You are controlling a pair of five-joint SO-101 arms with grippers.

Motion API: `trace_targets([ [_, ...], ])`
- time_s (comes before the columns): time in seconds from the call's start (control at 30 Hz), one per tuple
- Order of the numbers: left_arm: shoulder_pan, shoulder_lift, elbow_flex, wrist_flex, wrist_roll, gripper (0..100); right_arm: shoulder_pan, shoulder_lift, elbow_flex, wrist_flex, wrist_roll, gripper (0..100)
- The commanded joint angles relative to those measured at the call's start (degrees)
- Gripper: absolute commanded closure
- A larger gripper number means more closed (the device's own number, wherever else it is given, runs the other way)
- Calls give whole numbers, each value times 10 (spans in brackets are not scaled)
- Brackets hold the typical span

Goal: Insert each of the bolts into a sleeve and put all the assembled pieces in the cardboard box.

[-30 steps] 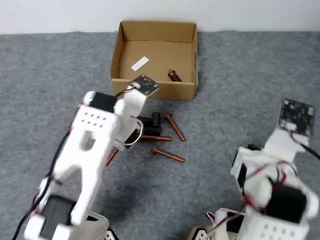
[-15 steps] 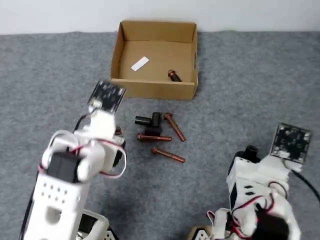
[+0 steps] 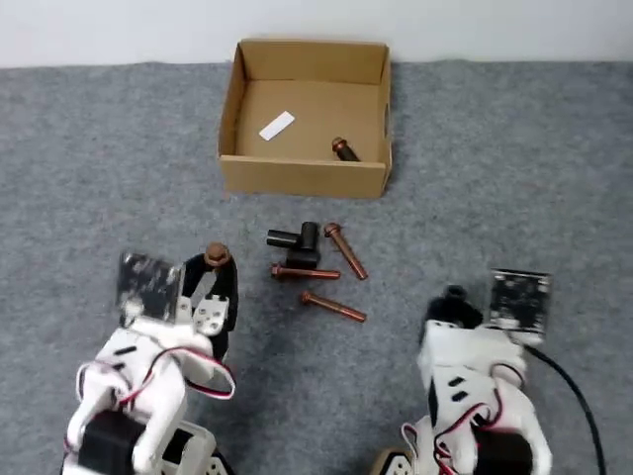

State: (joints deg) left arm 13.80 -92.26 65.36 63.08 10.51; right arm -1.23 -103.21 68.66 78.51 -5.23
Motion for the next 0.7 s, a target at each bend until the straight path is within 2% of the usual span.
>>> trace_targets([
  [0.0, 0, -79, 25, -56, 0, 996, -93, -5, 14, -65, 6, 990],
  [0.17, -2, -120, 47, -63, 3, 995, -213, -5, 61, -142, 6, 990],
  [0.33, 1, -119, 47, -126, 4, 995, -304, -5, 89, -177, 7, 990],
  [0.5, 12, -119, 47, -187, 102, 995, -366, -4, 101, -202, 7, 990],
  [0.57, 45, -119, 47, -193, 144, 995, -385, -4, 104, -218, 7, 990],
  [0.67, 98, -118, 50, -192, 168, 995, -406, -2, 105, -241, 8, 990],
])
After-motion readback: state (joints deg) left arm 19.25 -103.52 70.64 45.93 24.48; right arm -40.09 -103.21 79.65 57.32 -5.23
